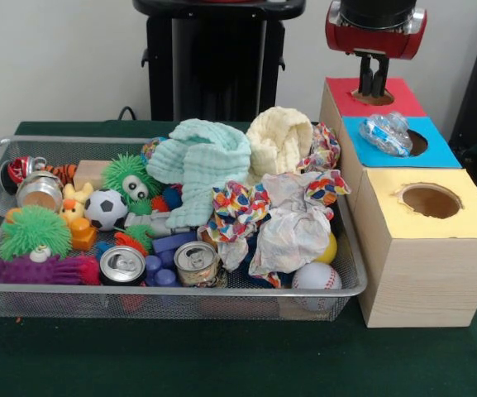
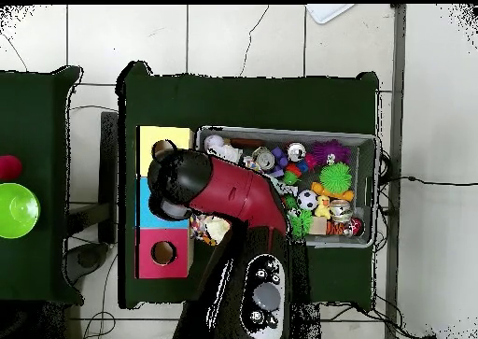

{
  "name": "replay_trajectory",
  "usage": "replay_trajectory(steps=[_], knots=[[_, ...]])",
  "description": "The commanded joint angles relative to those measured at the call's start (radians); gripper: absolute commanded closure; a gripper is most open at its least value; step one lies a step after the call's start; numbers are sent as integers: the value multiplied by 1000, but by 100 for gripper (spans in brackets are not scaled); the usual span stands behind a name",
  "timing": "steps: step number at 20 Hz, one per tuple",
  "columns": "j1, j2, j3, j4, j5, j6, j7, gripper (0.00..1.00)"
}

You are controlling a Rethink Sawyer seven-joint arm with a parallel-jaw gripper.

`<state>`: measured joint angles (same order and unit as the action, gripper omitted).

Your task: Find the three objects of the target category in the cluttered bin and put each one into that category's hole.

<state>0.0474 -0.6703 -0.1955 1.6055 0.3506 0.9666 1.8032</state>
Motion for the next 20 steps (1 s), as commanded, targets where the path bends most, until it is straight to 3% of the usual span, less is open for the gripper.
replay_trajectory(steps=[1,20], knots=[[-18,18,31,62,21,-39,220,100],[-18,78,62,79,72,-147,235,100]])
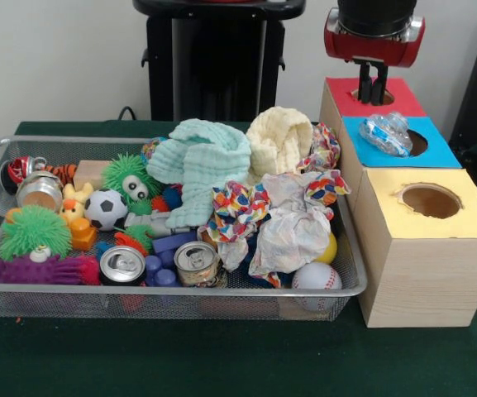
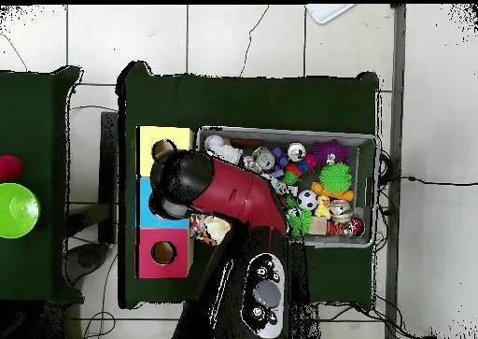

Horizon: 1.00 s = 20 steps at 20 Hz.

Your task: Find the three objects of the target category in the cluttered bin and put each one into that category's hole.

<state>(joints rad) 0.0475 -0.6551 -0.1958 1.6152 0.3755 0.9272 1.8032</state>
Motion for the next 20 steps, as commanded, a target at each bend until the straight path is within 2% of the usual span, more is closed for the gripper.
replay_trajectory(steps=[1,10,20], knots=[[-16,63,61,75,51,-116,237,100],[-22,76,80,101,84,-188,222,100],[-17,88,88,103,106,-208,224,100]])
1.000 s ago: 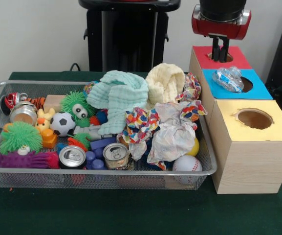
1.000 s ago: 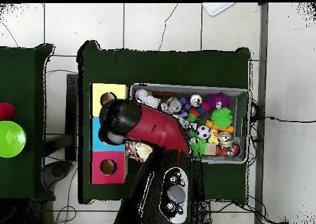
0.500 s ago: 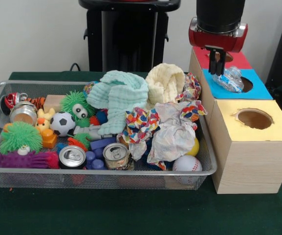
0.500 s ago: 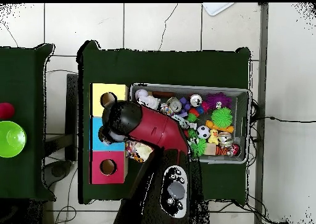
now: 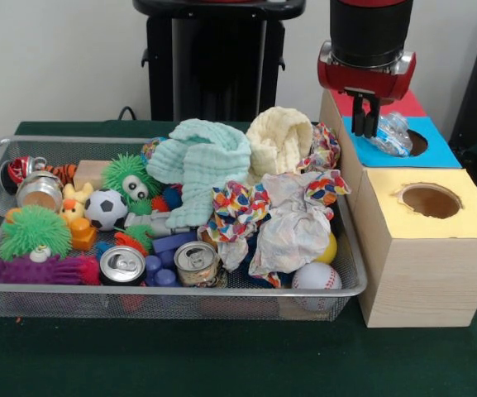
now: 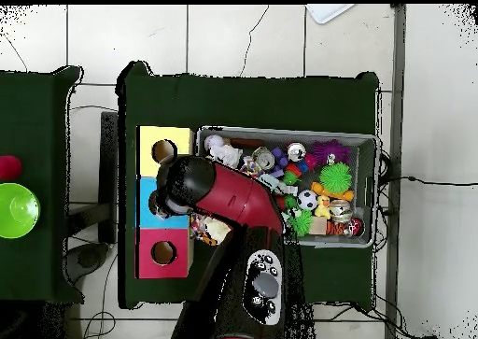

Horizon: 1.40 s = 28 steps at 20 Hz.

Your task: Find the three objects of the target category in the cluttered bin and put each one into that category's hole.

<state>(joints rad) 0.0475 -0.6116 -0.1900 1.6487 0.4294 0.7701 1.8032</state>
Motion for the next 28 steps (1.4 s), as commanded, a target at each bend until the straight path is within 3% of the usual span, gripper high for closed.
replay_trajectory(steps=[1,28], knots=[[-17,45,84,71,54,-48,223,100],[-22,44,88,85,21,21,176,100]])
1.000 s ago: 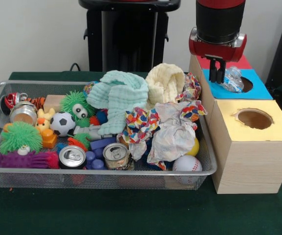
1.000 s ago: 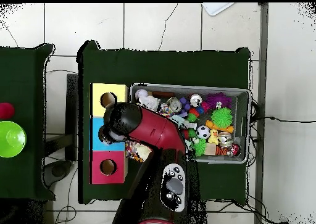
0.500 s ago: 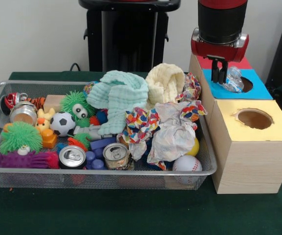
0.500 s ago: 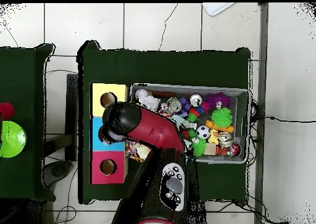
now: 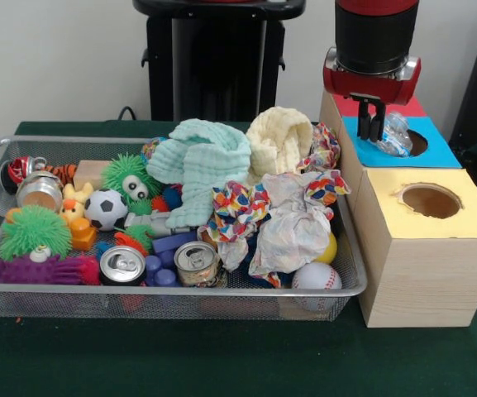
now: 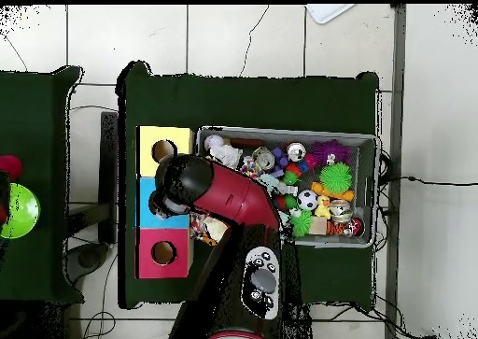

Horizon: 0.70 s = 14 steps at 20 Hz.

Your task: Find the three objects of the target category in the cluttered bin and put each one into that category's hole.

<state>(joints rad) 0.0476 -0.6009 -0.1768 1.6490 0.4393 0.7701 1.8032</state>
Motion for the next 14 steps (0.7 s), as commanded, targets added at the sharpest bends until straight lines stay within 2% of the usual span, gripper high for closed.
replay_trajectory(steps=[1,14], knots=[[-22,31,75,87,10,25,173,100],[-29,9,81,109,-6,50,136,100]])
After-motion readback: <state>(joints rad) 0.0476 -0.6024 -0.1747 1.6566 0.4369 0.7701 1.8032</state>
